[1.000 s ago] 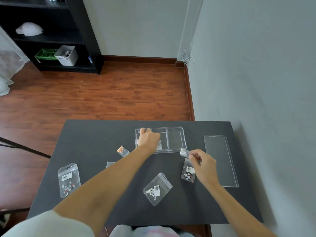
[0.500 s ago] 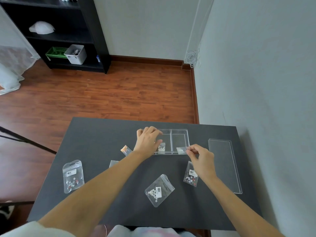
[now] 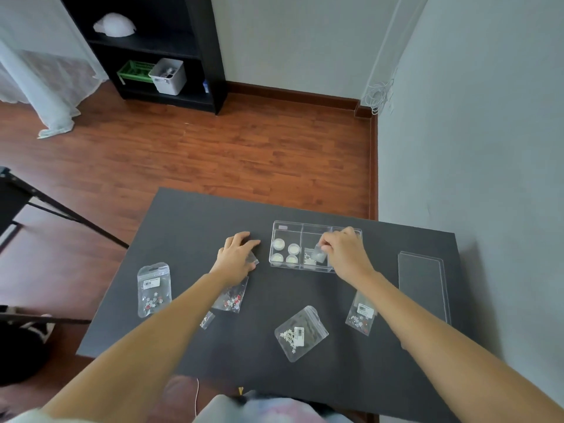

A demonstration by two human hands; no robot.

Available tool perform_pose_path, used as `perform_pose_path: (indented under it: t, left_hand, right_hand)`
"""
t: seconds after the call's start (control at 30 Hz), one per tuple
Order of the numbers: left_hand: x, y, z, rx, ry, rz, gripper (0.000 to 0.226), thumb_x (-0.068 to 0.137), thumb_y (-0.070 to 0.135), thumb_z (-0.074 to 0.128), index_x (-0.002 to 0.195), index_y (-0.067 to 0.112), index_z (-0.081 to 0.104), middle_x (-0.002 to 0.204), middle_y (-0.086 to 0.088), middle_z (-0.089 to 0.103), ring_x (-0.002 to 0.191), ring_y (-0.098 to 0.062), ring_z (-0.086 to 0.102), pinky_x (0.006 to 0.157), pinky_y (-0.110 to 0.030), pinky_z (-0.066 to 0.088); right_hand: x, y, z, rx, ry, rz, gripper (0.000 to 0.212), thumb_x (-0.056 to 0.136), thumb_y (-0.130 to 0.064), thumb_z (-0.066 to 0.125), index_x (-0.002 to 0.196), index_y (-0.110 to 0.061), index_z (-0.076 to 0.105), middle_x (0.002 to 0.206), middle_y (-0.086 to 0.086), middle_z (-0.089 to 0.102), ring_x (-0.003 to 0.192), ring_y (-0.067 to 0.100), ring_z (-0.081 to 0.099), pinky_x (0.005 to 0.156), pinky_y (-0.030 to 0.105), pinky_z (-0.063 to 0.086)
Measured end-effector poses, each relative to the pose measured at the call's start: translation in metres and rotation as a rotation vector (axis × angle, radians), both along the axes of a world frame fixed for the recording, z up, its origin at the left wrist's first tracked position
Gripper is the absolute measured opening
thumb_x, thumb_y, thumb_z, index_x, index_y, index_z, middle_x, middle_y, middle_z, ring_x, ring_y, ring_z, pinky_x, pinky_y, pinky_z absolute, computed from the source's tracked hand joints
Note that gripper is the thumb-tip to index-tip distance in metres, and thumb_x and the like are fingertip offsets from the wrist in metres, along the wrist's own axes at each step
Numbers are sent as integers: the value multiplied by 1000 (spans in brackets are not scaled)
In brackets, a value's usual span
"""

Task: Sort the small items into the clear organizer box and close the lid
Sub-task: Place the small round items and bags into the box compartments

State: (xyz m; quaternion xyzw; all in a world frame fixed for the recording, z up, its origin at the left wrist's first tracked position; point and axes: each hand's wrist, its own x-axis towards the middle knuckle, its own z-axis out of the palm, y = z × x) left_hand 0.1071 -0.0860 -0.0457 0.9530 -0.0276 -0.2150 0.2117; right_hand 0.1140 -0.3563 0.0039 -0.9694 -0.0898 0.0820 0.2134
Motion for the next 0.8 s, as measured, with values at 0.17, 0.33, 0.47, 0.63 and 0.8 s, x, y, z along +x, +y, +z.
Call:
perform_pose_path:
  t: [0.17,0.33,0.47,0.63,0.8]
  left_hand:
    - [4,-1,-2,-95,23,47,58,85,10,70,138,20,48,132,-6,35,119,-24,39,107,-35,40]
    - [7,0,5,-99,71,72,44,84,10,69,123,23,52,116,-2,41,90,-21,52,82,-32,45]
    - [5,-2,11,-93,54,88,22,87,6,62,106,17,61,107,-6,53,94,-25,57,80,-34,48]
    - [2,-2,25,-103,-12,143,22,85,0,51,94,12,68,95,-5,65,94,-29,63,78,-31,50]
    - [14,-14,62,-99,-197,142,28,95,9,51,117,13,69,110,-10,63,106,-27,59,88,-39,51]
  right_hand:
    - [7,7,-11,-234,31,158,18,94,-7,53,93,-15,69,87,1,70,100,23,41,93,38,32]
    - [9,13,-17,-368,-40,186,18,84,4,59,85,-13,66,78,1,62,92,23,37,84,36,29]
    - [8,14,-19,-360,-109,145,30,70,11,63,88,-11,55,78,8,50,74,13,3,74,32,25]
    - [5,13,-17,-407,-92,187,33,72,10,60,94,-13,56,83,7,60,88,22,28,81,37,29]
    - [-2,-10,3,-339,-206,150,20,85,-7,62,101,-19,63,111,-4,64,113,25,45,91,36,21]
